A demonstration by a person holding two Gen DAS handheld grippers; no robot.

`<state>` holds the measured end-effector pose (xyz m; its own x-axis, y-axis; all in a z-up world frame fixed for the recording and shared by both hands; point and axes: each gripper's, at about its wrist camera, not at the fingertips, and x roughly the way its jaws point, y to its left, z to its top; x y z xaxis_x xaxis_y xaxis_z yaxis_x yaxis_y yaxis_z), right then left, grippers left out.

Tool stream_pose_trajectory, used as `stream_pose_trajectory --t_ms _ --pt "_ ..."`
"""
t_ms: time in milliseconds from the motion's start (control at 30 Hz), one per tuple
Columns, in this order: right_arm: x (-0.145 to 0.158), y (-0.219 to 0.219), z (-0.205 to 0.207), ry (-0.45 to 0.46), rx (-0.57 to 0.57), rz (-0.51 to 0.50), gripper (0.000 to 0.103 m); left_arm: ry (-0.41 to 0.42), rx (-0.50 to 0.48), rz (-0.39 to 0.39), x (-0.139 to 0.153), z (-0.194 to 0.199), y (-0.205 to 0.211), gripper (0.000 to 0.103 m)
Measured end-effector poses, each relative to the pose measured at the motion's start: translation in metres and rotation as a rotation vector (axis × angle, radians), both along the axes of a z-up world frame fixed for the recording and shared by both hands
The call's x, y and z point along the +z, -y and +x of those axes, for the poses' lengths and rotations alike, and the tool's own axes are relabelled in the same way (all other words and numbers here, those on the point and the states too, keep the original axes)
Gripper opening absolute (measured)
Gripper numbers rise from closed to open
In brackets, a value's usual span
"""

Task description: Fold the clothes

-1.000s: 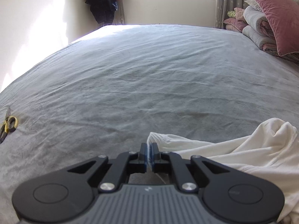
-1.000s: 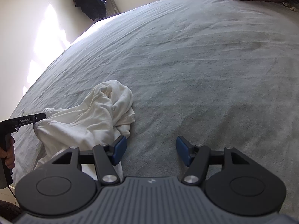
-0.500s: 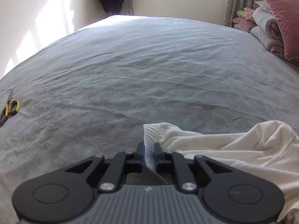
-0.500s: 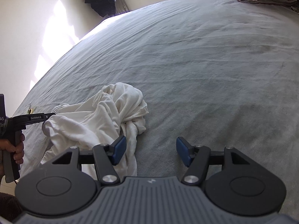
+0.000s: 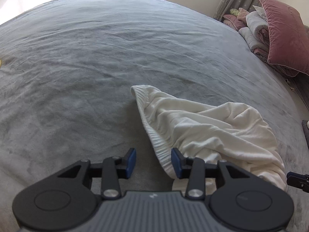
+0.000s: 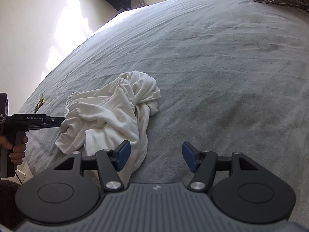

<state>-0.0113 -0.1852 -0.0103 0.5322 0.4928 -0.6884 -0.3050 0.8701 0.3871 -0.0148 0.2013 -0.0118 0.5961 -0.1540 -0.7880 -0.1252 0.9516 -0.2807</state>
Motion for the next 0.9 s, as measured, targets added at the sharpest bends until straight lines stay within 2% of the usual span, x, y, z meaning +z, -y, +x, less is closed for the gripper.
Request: stream_pose_trajectory --t_ms 133,267,467,567,633,667,700,733,767,800,833,900 --pt "-0.003 -0.002 -0.009 -0.027 0.034 0.014 0.064 -0.035 -0.013 -0.115 -0.007 -0.008 -0.008 0.045" --pt "-0.007 -0.007 -0.015 -0.061 0.083 0.040 0.064 -0.053 -0.014 -0.178 -0.011 -0.011 -0.010 0.046" --pt "-0.011 -0.025 -0.030 -0.064 0.184 0.030 0.064 -0.105 -0.014 -0.347 -0.023 -0.010 -0.011 0.046" --pt "-0.016 -0.037 -0.035 -0.039 0.211 0.000 0.065 -0.095 -0.001 -0.321 -0.027 -0.010 -0.001 0.043" --pt "-0.019 -0.045 -0.038 -0.009 0.224 -0.029 0.064 -0.082 0.001 -0.288 -0.027 -0.009 0.006 0.039" --pt "-0.019 -0.049 -0.039 0.012 0.226 -0.048 0.062 -0.077 -0.005 -0.275 -0.026 -0.009 0.009 0.033" --pt "-0.019 -0.052 -0.040 0.032 0.228 -0.067 0.054 -0.072 -0.007 -0.266 -0.025 -0.009 0.012 0.025" --pt "-0.019 -0.054 -0.039 0.045 0.223 -0.083 0.038 -0.069 -0.009 -0.258 -0.024 -0.010 0.015 0.023" --pt "-0.019 -0.054 -0.037 0.046 0.214 -0.094 0.029 -0.067 -0.010 -0.251 -0.024 -0.010 0.017 0.023" --pt "-0.020 -0.054 -0.035 0.047 0.206 -0.104 0.016 -0.060 -0.014 -0.230 -0.022 -0.011 0.021 0.022" --pt "-0.020 -0.052 -0.032 0.041 0.208 -0.100 0.010 -0.050 -0.018 -0.209 -0.019 -0.012 0.022 0.022" --pt "-0.020 -0.048 -0.027 0.035 0.199 -0.093 0.008 -0.029 -0.026 -0.167 -0.014 -0.015 0.023 0.022"
